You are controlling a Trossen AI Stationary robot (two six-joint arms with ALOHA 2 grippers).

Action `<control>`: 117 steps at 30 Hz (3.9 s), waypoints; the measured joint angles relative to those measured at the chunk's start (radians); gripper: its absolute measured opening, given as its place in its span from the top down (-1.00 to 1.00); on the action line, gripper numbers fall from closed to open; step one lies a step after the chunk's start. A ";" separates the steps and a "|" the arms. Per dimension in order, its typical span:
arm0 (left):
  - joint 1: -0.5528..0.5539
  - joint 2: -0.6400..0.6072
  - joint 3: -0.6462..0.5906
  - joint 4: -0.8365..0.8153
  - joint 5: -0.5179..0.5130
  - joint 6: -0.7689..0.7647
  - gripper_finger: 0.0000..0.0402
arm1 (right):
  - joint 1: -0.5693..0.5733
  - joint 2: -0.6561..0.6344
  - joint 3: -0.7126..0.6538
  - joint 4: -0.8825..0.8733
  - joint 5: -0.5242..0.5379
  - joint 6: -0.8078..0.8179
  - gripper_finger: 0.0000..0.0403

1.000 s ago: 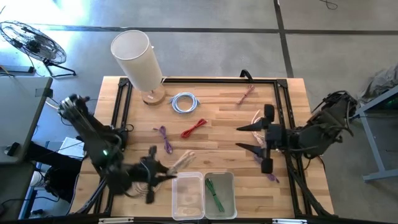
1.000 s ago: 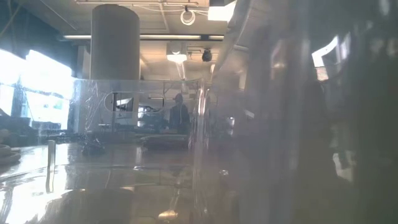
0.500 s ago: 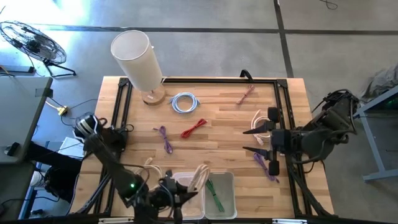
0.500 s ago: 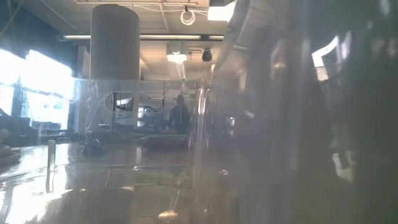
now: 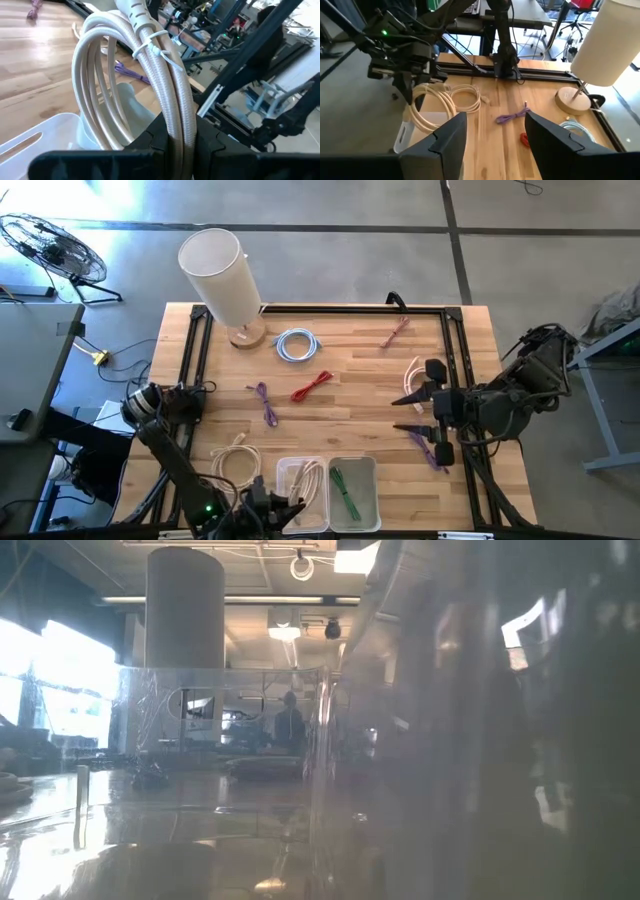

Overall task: Pick & Place USB Port
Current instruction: Put the bottom right brown HDMI cable into the transparent bin, then put the red USB cable into the white bin

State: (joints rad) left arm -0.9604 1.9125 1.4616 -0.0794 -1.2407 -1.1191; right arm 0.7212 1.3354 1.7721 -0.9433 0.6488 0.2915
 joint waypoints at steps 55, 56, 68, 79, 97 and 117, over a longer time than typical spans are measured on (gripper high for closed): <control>0.051 0.101 -0.002 -0.255 0.424 -0.483 0.47 | 0.133 0.000 0.000 -0.005 0.081 0.069 0.04; 0.051 0.101 -0.002 -0.253 0.422 -0.483 0.47 | 0.133 0.000 -0.001 -0.006 0.079 0.068 0.04; 0.085 0.054 -0.002 -0.241 0.423 -0.394 0.45 | 0.133 0.001 -0.075 0.000 0.077 0.074 0.04; 0.096 0.002 -0.001 -0.265 0.528 -0.351 0.45 | 0.133 0.001 -0.081 0.013 0.070 0.098 0.04; 0.097 -0.199 -0.001 -0.347 0.417 0.013 0.45 | 0.159 -0.001 -0.078 0.025 0.078 0.085 0.04; 0.296 -0.509 -0.001 -0.832 0.315 0.775 0.45 | 0.168 -0.003 -0.064 0.034 0.327 -0.032 0.04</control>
State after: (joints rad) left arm -0.6641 1.4033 1.4605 -0.9111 -0.9254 -0.3441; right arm 0.8894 1.3319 1.7081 -0.9089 0.9759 0.2600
